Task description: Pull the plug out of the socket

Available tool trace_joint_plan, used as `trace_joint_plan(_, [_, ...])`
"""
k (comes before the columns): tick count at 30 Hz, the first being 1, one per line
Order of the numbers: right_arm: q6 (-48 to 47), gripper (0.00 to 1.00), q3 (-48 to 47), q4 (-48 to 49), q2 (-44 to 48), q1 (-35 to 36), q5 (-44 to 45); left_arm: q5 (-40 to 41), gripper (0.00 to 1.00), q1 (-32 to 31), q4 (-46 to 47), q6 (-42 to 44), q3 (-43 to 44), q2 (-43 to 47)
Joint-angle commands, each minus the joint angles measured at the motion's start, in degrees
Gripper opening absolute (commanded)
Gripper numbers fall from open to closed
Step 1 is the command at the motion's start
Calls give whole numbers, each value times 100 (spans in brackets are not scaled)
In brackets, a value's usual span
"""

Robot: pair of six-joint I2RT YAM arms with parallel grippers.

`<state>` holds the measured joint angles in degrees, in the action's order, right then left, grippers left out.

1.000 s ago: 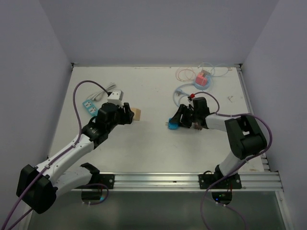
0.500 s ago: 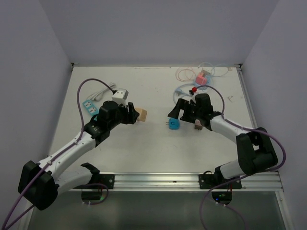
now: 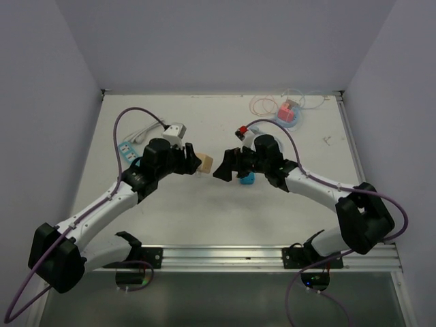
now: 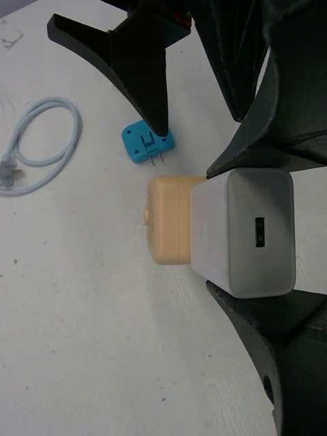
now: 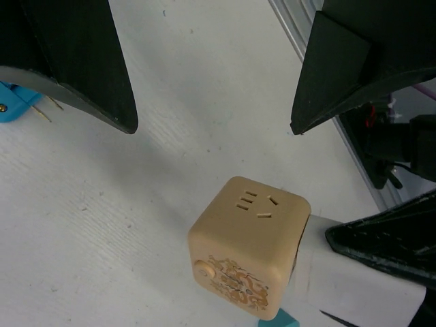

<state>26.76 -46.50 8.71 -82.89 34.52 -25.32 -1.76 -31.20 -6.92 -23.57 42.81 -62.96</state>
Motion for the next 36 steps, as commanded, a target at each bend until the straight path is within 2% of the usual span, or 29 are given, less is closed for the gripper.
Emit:
trace_joint_plan(1, [-1284,99,-175,-45,282,116,439,-61,3,-9,-116,-60,719,-50])
trace_joint_plan(6, [-2121,99,-114,165,396,344,651,-228,3,-18,-889,19,1185,-304])
trace_joint_plan(11, [-2632,99,1,596,484,634,818,-703,3,-18,-1206,-68,1449,-366])
trace_joint_plan(12, [-2963,99,1,684,493,687,862,-729,3,-18,-1259,-86,1528,-375])
trace_joint_plan(18, [-3493,99,-315,518,292,1003,1064,-931,3,-18,-1523,-130,1731,-410])
trace_joint_plan(31, [-3819,90,-509,632,-60,1206,1416,-1476,1,-18,-1646,-201,1854,-480])
trace_joint_plan(36, [-3924,81,-509,500,-104,1223,1398,-1468,1,-18,-1751,-121,1916,-472])
